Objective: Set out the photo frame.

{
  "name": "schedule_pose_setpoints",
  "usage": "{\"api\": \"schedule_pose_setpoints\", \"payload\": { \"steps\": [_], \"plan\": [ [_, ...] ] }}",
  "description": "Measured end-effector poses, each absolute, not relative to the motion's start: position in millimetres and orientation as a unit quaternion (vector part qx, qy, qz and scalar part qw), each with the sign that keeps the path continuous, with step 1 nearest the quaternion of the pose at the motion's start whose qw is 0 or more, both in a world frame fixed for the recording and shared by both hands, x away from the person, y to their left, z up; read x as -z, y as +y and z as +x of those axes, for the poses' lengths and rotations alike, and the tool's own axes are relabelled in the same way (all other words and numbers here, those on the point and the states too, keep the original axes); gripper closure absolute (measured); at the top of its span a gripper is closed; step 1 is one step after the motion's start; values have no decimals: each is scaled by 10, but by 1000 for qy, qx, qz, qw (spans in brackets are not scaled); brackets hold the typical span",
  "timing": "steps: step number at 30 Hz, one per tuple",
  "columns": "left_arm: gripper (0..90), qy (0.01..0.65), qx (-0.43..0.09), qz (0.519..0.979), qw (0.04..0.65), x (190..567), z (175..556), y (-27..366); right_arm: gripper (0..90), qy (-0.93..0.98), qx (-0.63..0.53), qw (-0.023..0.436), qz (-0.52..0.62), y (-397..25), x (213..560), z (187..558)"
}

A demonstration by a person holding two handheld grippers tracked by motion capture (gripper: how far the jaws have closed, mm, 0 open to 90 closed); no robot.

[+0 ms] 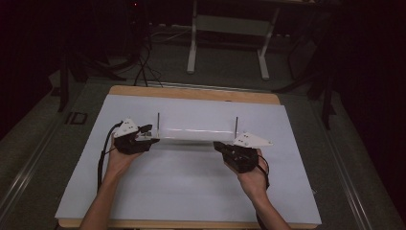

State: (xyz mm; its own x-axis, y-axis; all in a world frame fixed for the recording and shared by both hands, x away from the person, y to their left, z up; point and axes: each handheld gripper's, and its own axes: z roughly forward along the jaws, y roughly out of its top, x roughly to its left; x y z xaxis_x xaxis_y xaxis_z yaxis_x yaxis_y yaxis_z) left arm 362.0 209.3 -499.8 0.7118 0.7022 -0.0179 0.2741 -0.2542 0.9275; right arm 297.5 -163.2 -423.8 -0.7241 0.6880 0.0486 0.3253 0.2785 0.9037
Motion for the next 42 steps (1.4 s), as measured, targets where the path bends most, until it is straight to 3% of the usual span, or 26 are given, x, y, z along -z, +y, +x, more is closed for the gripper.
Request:
{"api": "schedule_pose_setpoints", "payload": {
  "steps": [15,27,42],
  "plan": [
    [430,317,-197,765,525,4946,3688,2027,898,779,-500,191,328,-1692,4186,3068],
    [446,323,-187,764,527,4899,3760,2047,753,775,-484,204,351,-1888,4293,3167],
    [465,338,-191,760,521,4835,3838,2035,665,774,-444,221,392,-2348,4519,3416]
  ]
}}
